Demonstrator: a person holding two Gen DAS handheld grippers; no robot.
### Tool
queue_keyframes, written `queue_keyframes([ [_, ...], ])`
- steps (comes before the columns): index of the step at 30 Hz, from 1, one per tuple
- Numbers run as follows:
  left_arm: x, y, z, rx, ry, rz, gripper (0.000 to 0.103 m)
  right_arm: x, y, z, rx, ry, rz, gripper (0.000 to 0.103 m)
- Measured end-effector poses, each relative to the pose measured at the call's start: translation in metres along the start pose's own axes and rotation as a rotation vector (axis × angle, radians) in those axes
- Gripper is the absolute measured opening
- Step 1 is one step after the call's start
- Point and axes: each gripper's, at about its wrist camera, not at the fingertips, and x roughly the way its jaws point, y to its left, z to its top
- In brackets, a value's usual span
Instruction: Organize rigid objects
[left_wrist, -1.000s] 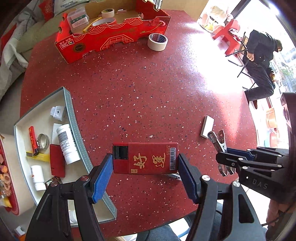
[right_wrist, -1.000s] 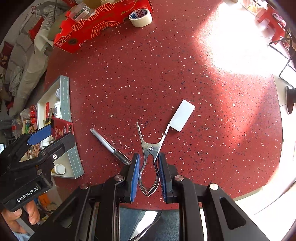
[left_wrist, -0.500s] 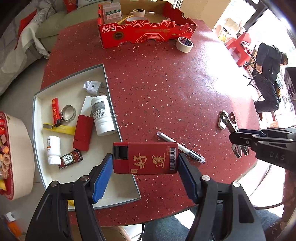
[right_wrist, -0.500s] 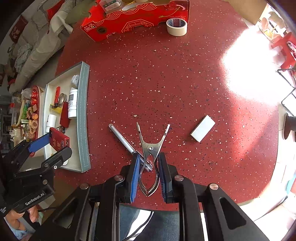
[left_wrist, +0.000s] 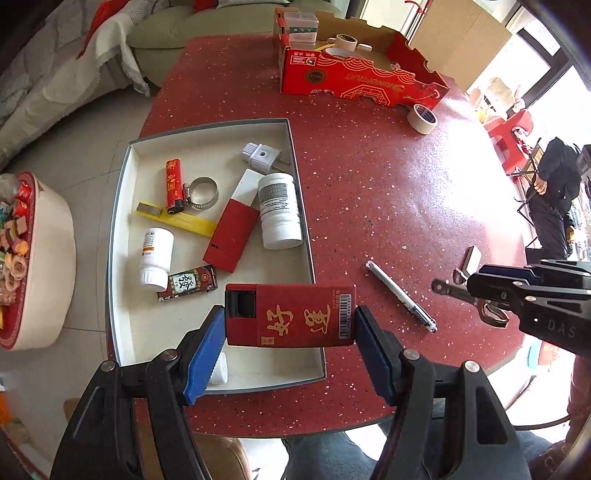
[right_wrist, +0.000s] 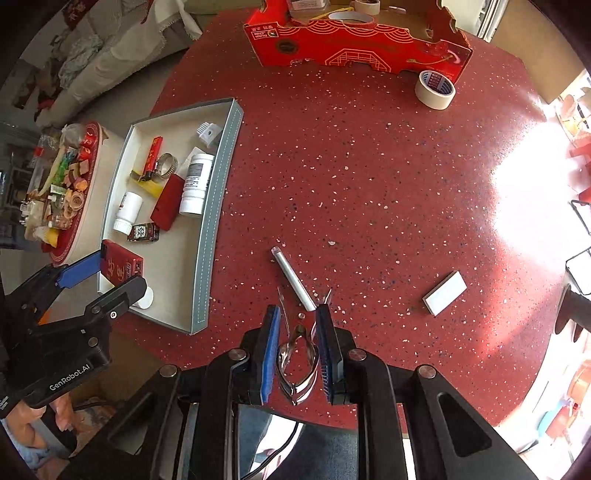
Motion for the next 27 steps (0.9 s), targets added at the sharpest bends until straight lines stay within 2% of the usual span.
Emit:
queue_keyframes([
  [13,0.002,0.058,-0.011,-0.201,-0.004,0.079,0.072,0.002,0.095,0.037,-0.256,-0.014,0.050,0.021],
  [16,0.003,0.068,-0.014,-0.225,-0.002,0.086,0.072,0.009,0.105,0.040,-0.288,0.012,0.050,0.021],
  [18,0.004,0.073,-0.016,-0.239,0.002,0.089,0.072,0.019,0.098,0.038,-0.267,0.065,0.045,0.022],
  [20,0.005,0.077,-0.017,-0.246,0.003,0.092,0.072,0.035,0.080,0.032,-0.204,0.147,0.048,0.042],
  [21,0.005,0.079,-0.019,-0.245,0.006,0.093,0.072,0.043,0.068,0.027,-0.164,0.183,0.030,0.076],
  [22,0.006,0.079,-0.019,-0.242,0.009,0.094,0.072,0.049,0.056,0.020,-0.125,0.204,0.019,0.085],
  [27,0.016,0.079,-0.022,-0.214,0.044,0.093,0.072,0.086,0.019,-0.011,0.064,0.300,-0.026,0.085],
])
